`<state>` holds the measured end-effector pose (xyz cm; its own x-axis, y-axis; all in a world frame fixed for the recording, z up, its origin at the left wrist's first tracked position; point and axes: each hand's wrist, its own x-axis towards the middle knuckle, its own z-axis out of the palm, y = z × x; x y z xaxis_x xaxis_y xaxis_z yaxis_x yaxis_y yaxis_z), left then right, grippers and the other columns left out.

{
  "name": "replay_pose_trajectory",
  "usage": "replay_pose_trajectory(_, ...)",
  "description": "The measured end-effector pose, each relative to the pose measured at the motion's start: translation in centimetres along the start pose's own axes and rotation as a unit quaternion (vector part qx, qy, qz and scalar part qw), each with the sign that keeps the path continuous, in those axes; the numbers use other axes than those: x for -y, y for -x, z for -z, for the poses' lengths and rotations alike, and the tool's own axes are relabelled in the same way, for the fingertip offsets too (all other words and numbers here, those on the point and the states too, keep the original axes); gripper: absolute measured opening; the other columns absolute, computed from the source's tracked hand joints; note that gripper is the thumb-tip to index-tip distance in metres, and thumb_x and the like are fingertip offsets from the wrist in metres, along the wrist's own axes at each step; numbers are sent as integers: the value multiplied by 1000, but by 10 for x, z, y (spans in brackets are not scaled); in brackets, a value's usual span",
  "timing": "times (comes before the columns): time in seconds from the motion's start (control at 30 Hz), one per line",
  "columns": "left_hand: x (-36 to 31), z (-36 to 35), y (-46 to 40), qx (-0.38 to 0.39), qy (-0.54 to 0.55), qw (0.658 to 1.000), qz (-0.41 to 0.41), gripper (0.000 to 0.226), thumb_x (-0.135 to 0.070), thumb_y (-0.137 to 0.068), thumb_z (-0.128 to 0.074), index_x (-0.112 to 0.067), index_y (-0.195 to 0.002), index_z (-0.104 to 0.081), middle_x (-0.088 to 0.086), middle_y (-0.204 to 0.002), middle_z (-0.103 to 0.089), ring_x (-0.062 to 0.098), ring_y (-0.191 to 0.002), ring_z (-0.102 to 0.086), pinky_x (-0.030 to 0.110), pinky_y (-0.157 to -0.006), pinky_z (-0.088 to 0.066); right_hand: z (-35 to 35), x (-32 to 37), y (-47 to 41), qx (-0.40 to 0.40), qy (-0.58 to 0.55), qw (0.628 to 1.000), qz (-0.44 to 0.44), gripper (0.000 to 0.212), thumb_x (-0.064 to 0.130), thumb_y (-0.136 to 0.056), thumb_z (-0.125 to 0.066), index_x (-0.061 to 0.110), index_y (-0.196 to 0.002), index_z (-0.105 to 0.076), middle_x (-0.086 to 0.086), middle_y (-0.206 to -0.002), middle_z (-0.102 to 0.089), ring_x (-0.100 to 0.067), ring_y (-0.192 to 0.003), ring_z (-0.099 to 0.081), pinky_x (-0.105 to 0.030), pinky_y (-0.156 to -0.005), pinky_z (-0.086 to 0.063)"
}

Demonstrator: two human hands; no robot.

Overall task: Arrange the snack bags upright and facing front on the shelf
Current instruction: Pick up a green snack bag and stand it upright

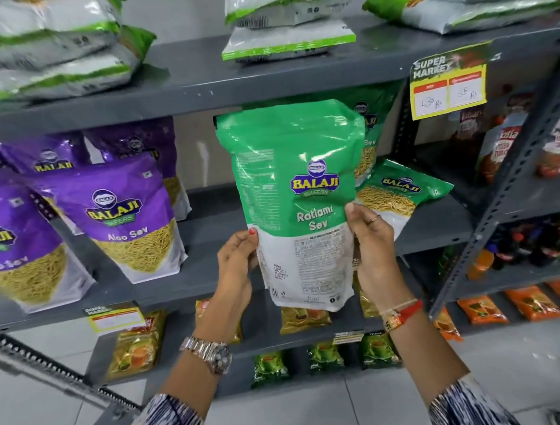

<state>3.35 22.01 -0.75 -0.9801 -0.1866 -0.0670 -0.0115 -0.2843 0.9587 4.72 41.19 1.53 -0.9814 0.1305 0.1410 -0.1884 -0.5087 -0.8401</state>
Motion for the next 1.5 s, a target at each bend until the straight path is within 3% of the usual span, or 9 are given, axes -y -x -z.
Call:
replay_pose_trajectory(0.17,-2,-22,-9,-4,58,993,101,19,-8,-85,-50,-2,-91,-67,10,-84,-73,26,-80,-68,38,-78,-58,29,-18,-8,66,35,992,-105,61,45,-70,-73,21,-124,-59,-4,-121,-67,-24,-111,-63,-38,-87,-55)
replay_pose_trajectory(0.27,2,-32,-10,23,73,987,138,41,-14,-96,-34,-11,-69,-65,-2,-49,-69,8,-48,-66,19,-47,-54,40,-38,0,122,19,964,-236,88,42,-63,-82,18,-138,-43,-10,-130,-59,-24,-118,-60,-38,-91,-53)
replay_pose_trajectory(0.37,-1,-45,-4,17,68,983,170,35,-21,-98,-29,-17,-73,-52,-10,-45,-66,5,-45,-63,17,-46,-53,36,-47,8,150,-19,932,-329,78,53,-53,-83,13,-118,-64,-10,-119,-69,-27,-111,-65,-38,-90,-55)
replay_pose_trajectory(0.5,2,-52,-20,-44,69,983,162,35,-39,-89,-38,-17,-68,-54,9,-78,-59,25,-72,-56,40,-82,-51,43,-56,0,143,-39,918,-368,76,53,-38,-89,15,-102,-72,-8,-104,-75,-24,-95,-71,-39,-83,-54)
replay_pose_trajectory(0.7,4,-52,-18,-166,23,986,-6,15,-11,-86,-49,-16,-72,-53,4,-73,-57,17,-72,-55,24,-66,-49,42,-61,-1,128,-121,919,-353,51,44,-52,-85,18,-94,-77,-5,-102,-76,-21,-94,-71,-37,-89,-55)
replay_pose_trajectory(0.83,14,-47,-7,-18,77,995,59,55,-54,-77,-54,-8,-106,-64,22,-114,-65,36,-108,-62,47,-97,-47,40,-65,-4,67,-110,936,-327,33,33,-62,-76,12,-87,-77,-10,-98,-76,-23,-92,-71,-39,-86,-55)
replay_pose_trajectory(1.0,17,-26,-7,75,71,993,50,76,-65,-63,-64,-11,-116,-58,15,-111,-69,32,-104,-64,50,-95,-49,39,-74,-11,21,-11,962,-272,97,35,-40,-93,-1,-121,-54,-21,-119,-66,-32,-103,-66,-44,-82,-54)
replay_pose_trajectory(1.23,15,-8,-15,31,85,994,65,68,-52,-71,-55,-7,-122,-54,14,-111,-68,35,-107,-63,47,-90,-54,41,-69,-11,1,29,965,-259,40,45,-51,-88,29,-64,-53,-11,-92,-54,-28,-95,-52,-42,-82,-40)
replay_pose_trajectory(1.5,15,1,-12,62,93,992,60,39,-42,-93,-33,-16,-104,-60,-1,-86,-77,17,-83,-72,32,-70,-60,26,-44,-4,56,74,981,-172,14,27,-91,-51,23,-101,-60,6,-100,-71,-10,-96,-65,-28,-81,-52)
